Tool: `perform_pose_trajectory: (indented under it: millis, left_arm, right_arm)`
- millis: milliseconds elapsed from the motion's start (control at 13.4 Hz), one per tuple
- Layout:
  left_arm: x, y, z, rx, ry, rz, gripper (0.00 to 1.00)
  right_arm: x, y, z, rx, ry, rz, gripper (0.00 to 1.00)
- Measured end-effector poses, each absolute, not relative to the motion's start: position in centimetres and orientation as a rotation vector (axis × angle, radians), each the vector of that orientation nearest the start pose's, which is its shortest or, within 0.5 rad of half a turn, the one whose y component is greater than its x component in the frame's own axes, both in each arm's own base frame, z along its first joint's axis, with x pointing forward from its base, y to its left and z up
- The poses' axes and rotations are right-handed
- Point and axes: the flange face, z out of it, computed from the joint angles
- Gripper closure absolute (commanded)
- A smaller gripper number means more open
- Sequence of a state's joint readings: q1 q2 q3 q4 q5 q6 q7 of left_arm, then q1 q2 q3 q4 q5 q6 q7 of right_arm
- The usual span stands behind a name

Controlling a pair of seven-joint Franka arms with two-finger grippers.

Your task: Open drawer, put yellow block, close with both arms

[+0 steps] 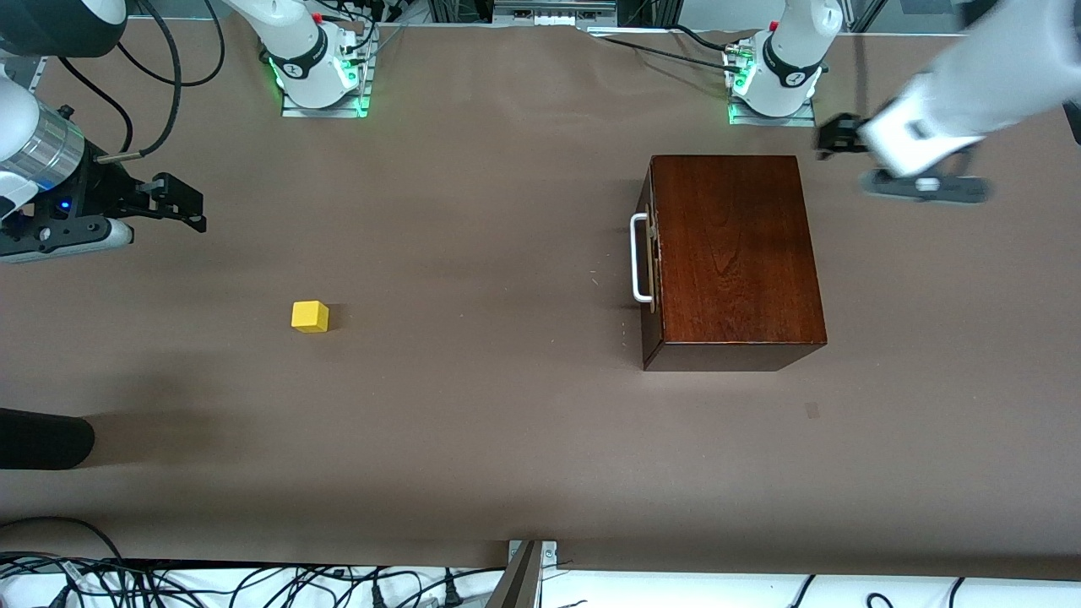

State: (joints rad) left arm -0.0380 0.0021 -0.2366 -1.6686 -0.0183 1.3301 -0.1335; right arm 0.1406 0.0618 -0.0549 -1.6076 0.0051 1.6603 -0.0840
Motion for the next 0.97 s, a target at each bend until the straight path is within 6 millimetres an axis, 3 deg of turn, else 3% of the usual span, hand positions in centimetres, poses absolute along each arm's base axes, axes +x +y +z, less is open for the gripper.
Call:
perform_pose_trajectory:
  millis: [298,447,595,744,893,967]
  left_arm:
    - [49.2,-27.2,52.1,-3.037,0.176,0.450,0.00]
    - [49.1,-32.1,50.0,-3.061,0.132,0.445,0.00]
    - [49.0,-36.7,47.4,-3.071,0.074,0.426,0.00]
    - [48.2,-40.5,44.2,-3.007,0.078,0.333,0.00]
    - [46.7,-43.5,40.5,-2.918,0.123,0.277,0.00]
    - [46.3,-44.3,38.8,-2.877,0.150,0.253,0.00]
  right_arm:
    - [57.9,5.1,57.8,-3.159,-0.282,0.008,0.00]
    - [58.1,5.1,57.5,-3.149,-0.274,0.004,0.00]
    - [58.4,4.5,57.4,-3.095,-0.220,-0.011,0.00]
    - [58.6,1.7,57.5,-3.018,-0.105,-0.022,0.00]
    - [58.7,-1.2,57.6,-2.978,-0.024,-0.033,0.00]
    - [58.6,-1.8,57.6,-2.976,-0.011,-0.035,0.00]
